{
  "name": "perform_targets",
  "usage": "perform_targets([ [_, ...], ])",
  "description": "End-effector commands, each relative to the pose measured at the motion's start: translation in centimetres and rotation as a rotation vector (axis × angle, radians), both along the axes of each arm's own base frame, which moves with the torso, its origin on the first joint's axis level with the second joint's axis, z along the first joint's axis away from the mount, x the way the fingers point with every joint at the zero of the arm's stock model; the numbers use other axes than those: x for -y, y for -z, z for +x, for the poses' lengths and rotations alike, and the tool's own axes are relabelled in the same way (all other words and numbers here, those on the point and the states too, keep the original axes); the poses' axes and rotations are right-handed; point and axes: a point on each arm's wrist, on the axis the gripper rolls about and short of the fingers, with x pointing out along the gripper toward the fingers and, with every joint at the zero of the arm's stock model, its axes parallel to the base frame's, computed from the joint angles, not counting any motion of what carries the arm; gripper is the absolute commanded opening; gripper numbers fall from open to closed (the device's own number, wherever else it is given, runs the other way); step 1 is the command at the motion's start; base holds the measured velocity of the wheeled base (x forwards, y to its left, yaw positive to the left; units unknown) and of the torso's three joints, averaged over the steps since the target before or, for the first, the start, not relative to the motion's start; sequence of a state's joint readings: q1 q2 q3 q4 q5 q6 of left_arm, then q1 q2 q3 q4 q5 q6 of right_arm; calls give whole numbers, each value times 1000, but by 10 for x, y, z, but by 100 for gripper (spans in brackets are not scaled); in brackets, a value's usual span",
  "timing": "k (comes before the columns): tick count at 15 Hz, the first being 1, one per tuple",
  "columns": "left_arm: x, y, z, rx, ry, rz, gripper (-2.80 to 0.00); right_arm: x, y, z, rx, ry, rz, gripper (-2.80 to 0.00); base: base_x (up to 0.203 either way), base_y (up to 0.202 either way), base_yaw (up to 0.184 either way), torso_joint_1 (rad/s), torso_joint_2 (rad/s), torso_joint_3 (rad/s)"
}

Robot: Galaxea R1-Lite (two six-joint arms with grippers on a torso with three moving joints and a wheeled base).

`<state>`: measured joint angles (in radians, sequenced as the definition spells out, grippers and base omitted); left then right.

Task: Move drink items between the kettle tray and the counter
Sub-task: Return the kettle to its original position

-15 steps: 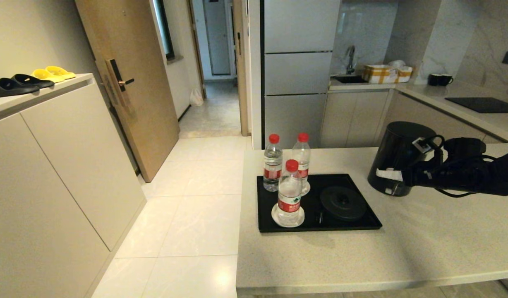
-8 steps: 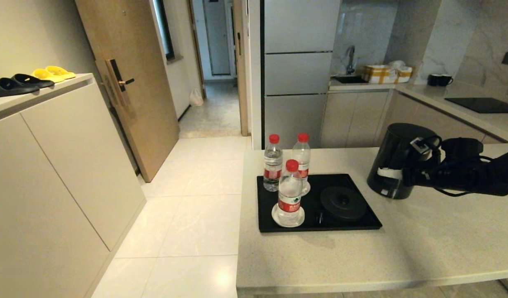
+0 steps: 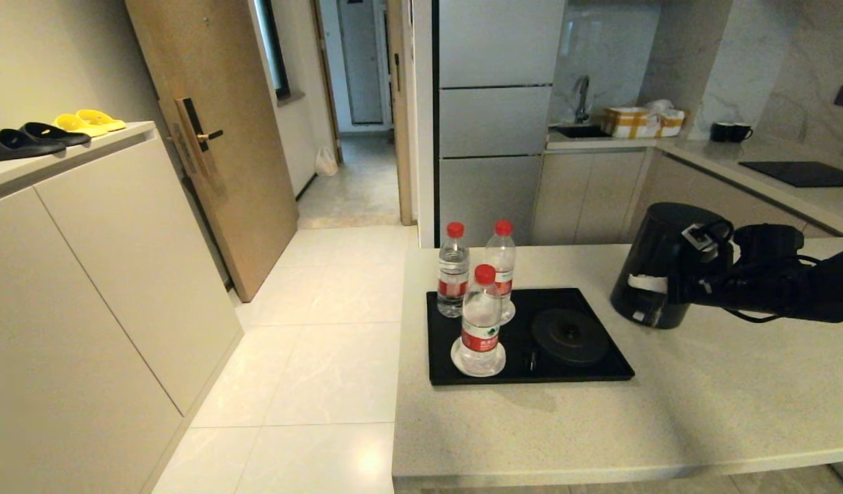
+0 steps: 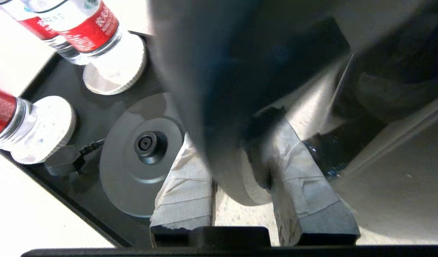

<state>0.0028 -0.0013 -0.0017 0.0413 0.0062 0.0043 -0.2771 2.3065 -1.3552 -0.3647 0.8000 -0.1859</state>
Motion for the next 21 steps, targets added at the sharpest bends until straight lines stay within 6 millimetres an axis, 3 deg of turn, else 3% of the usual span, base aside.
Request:
perform_targets([
  [1,0,0,0,-2,0,0,-280,-14,-30,-12,56,-14,-28,-280,0,0,0,0,0,0],
  [8,0,0,0,0,-1,0,-280,-71,-81,-46,125,43,-150,-280,0,0,0,0,0,0],
  [12,0,0,0,-2,-2,0,-280,-100,-89,-60,143,45,-232,-280,0,0,0,0,0,0],
  [16,0,0,0,-2,-2,0,-280,-142,-81,-65,143,58,-293,-280,0,0,0,0,0,0],
  [21,0,0,0,-2,0,0,-280,-205,-52,-56,277,192,-293,-280,0,0,0,0,0,0],
])
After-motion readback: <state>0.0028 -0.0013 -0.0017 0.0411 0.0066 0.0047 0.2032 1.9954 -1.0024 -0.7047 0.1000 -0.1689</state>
